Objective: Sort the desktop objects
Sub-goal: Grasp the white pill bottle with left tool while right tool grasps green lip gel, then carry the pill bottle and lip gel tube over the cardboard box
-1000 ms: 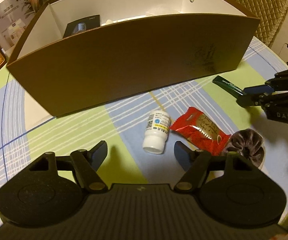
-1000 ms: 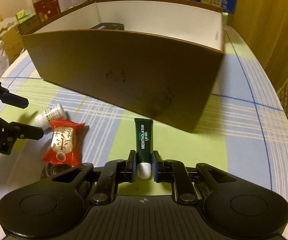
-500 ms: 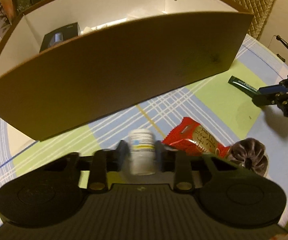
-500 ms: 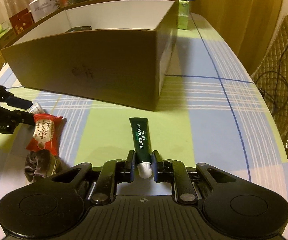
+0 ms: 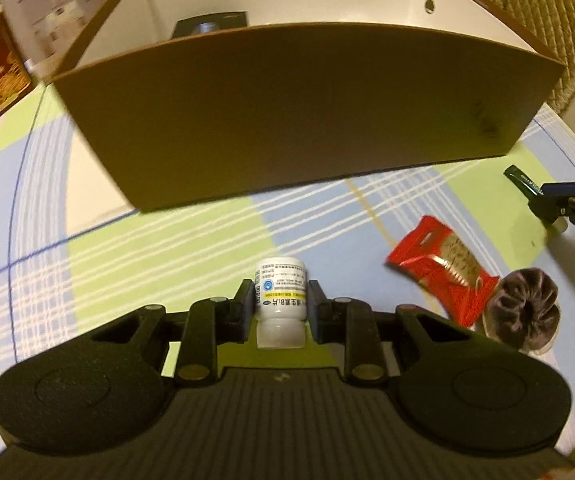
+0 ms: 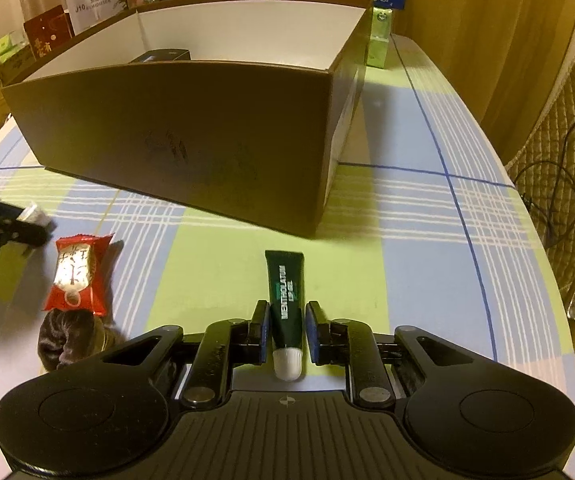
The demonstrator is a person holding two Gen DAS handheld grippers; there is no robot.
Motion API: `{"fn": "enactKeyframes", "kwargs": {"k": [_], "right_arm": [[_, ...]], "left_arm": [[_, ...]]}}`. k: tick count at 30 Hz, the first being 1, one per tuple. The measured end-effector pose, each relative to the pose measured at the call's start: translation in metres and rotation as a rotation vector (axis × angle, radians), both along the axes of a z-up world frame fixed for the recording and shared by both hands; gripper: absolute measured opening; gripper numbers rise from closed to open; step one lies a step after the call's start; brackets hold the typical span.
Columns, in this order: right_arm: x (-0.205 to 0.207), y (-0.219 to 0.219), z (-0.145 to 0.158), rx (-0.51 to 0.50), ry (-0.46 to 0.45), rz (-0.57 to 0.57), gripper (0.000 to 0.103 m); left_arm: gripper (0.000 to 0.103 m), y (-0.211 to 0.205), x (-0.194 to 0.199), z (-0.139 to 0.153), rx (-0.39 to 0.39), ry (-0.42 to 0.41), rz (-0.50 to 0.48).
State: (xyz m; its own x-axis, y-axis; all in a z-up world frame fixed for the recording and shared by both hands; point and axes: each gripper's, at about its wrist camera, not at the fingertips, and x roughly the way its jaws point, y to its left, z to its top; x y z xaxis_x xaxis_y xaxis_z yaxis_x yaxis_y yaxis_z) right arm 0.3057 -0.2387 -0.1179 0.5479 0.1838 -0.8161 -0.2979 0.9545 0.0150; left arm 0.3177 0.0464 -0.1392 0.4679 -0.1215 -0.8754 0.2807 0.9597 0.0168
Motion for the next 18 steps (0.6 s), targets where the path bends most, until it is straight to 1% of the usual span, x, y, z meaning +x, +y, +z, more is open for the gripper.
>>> {"fn": "enactKeyframes", "kwargs": {"k": [9, 18], "right_arm": [[0.006, 0.004, -0.001, -0.011, -0.005, 0.022, 0.016], [0.002, 0.006, 0.0, -0.011, 0.0, 0.029, 0.015]], "left_arm": [[0.023, 0.015, -0.016, 0.003, -0.014, 0.012, 0.049], [0.023, 0.007, -0.024, 0.003, -0.013, 0.019, 0.053]]}}
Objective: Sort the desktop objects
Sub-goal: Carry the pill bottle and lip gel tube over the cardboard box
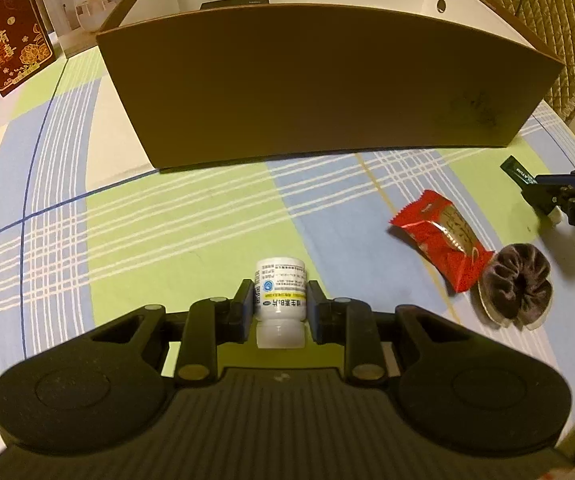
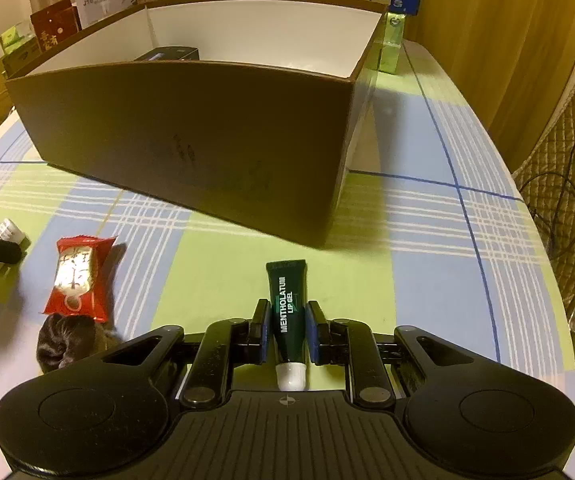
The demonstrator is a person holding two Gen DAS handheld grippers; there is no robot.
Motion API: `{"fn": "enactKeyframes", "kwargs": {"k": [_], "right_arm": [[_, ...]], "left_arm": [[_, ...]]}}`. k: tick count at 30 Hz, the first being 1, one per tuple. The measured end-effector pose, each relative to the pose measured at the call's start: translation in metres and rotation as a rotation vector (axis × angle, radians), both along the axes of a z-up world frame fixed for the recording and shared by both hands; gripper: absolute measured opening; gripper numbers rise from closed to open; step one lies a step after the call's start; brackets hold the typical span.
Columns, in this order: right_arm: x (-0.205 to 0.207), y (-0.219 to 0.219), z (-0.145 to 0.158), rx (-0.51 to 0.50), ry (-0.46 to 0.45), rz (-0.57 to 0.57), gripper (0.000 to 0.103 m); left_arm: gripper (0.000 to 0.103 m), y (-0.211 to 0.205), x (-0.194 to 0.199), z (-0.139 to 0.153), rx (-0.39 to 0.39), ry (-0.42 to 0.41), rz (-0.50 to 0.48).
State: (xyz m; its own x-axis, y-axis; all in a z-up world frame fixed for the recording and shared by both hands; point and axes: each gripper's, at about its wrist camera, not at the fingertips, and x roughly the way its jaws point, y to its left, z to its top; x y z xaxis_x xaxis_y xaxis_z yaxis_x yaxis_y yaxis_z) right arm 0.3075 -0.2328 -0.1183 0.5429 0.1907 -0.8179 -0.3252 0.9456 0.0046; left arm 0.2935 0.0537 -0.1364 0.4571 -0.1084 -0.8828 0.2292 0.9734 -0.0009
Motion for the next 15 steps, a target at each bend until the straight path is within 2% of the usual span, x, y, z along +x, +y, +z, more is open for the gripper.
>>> {"fn": "enactKeyframes", "kwargs": {"k": [7, 15], "right_arm": [[-0.008, 0.0, 0.001, 0.012, 0.022, 0.008, 0.014], [-0.023, 0.001, 0.011, 0.106, 0.051, 0.023, 0.014]], "left_arm": [[0.023, -0.005, -0.006, 0.001, -0.003, 0.005, 0.005], [0.023, -0.007, -0.013, 0.013, -0.017, -0.021, 0.004]]}}
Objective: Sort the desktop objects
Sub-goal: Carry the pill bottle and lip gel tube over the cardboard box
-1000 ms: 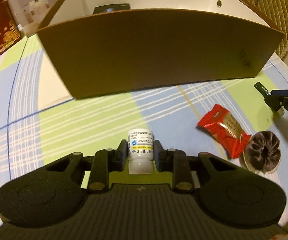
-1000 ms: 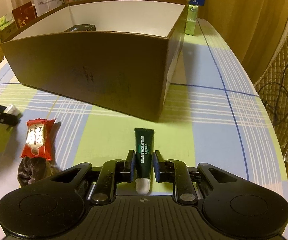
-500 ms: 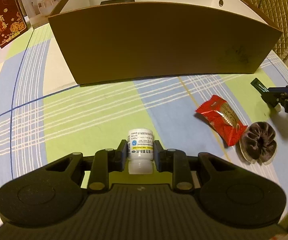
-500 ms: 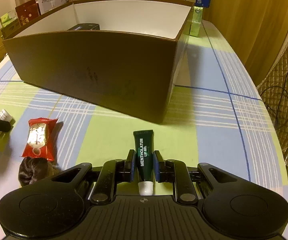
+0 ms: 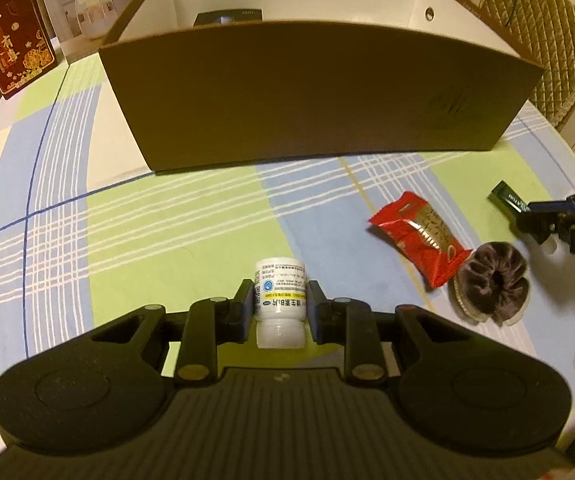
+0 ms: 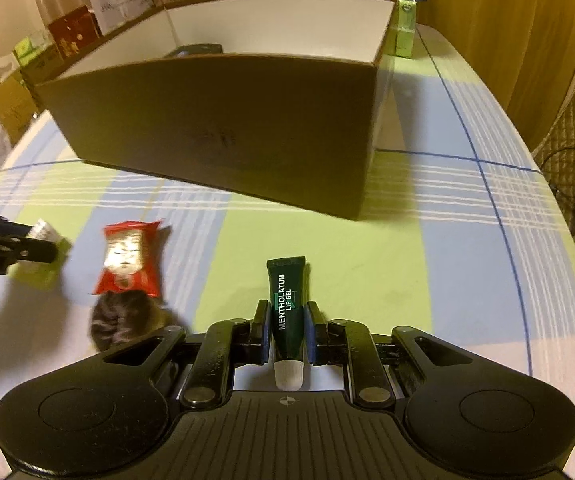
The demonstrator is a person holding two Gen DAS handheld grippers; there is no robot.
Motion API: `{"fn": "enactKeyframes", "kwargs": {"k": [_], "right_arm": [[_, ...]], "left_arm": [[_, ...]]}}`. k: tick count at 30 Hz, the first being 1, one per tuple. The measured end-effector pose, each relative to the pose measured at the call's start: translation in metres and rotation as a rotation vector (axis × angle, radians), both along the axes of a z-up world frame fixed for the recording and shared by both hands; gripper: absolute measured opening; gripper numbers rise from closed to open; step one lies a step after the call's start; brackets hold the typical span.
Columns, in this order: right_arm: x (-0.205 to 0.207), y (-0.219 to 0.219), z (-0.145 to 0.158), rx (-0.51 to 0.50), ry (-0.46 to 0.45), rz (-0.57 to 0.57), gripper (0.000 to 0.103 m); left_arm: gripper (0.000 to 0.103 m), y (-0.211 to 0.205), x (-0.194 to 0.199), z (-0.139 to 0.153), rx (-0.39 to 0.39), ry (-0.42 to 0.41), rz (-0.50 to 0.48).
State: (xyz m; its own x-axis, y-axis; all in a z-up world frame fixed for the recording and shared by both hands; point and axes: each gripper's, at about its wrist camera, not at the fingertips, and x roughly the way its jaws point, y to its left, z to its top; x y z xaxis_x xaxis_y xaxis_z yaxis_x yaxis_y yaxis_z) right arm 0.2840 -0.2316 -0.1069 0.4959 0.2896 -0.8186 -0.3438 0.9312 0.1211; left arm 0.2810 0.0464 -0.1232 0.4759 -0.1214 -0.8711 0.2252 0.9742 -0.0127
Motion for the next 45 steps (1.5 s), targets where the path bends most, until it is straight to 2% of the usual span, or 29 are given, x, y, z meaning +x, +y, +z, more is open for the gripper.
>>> {"fn": "enactKeyframes", "kwargs": {"k": [14, 26, 36, 45], "right_arm": [[-0.004, 0.022, 0.063, 0.129, -0.106, 0.075, 0.014], [0.032, 0.032, 0.114, 0.165, -0.213, 0.083, 0.014], [0.084, 0.03, 0.123, 0.147, -0.222, 0.027, 0.014], [0.121, 0.03, 0.11, 0.104, -0.185, 0.005, 0.014]], "left_arm": [[0.023, -0.016, 0.013, 0.056, -0.05, -0.129, -0.053], [0.023, -0.024, 0.061, 0.098, -0.066, -0.23, -0.082], [0.023, -0.025, 0.119, 0.099, -0.087, -0.183, -0.068], [0.023, -0.039, 0.162, 0.077, -0.052, -0.096, -0.078]]}}
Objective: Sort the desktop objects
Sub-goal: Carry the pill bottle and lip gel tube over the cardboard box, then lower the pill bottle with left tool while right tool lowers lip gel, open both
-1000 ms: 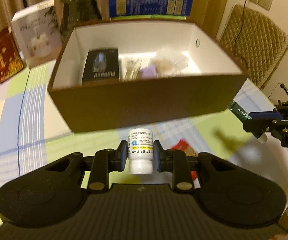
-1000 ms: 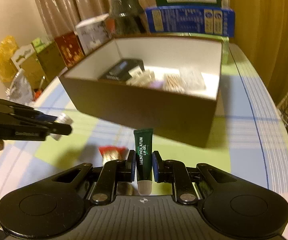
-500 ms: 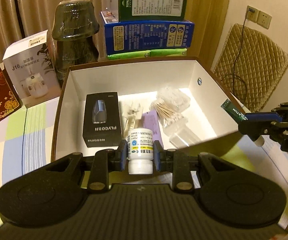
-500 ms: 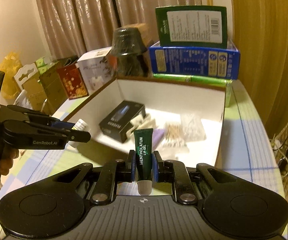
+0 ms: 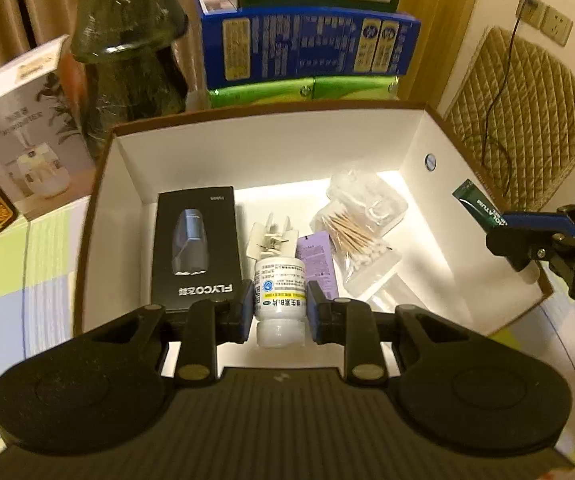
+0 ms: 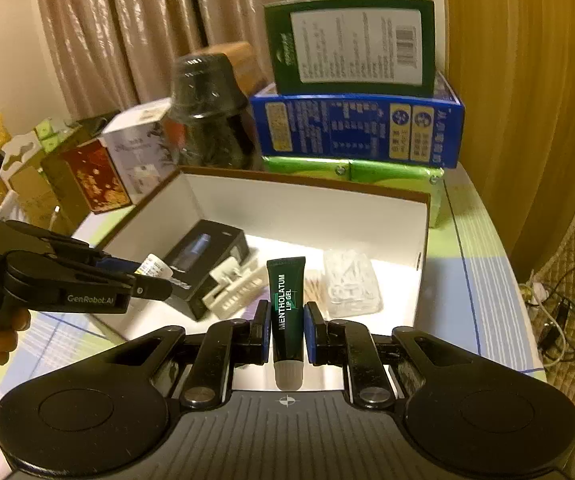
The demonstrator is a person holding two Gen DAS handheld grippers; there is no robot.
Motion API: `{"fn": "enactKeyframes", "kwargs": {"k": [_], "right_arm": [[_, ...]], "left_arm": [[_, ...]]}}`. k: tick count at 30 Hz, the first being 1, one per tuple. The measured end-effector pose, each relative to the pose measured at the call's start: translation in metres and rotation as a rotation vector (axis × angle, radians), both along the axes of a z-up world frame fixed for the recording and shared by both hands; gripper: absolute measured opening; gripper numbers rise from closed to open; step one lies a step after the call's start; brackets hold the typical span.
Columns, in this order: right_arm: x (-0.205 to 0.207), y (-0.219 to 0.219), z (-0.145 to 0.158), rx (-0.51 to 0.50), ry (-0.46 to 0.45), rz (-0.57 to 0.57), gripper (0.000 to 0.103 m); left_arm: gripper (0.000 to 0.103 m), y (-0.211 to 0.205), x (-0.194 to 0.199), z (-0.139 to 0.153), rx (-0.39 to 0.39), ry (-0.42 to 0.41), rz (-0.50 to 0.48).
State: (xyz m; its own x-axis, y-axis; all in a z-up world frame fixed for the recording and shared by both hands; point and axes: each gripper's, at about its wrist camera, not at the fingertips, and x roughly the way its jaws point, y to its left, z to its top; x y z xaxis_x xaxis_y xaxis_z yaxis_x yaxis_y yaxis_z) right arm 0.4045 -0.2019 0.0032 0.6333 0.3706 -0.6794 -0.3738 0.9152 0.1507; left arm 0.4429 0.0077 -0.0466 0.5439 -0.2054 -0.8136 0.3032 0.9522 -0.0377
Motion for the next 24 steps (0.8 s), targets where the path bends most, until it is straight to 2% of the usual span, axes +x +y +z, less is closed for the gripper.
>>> {"fn": "enactKeyframes", "kwargs": {"k": [11, 24], "right_arm": [[0.032, -0.004, -0.023, -0.076, 0.059, -0.021, 0.014], [0.043, -0.005, -0.034, -0.1, 0.089, -0.024, 0.014]], "left_arm": [[0.023, -0.016, 0.023, -0.043, 0.069, 0.112, -0.048], [0.023, -0.015, 0.032, -0.056, 0.062, 0.156, -0.042]]}}
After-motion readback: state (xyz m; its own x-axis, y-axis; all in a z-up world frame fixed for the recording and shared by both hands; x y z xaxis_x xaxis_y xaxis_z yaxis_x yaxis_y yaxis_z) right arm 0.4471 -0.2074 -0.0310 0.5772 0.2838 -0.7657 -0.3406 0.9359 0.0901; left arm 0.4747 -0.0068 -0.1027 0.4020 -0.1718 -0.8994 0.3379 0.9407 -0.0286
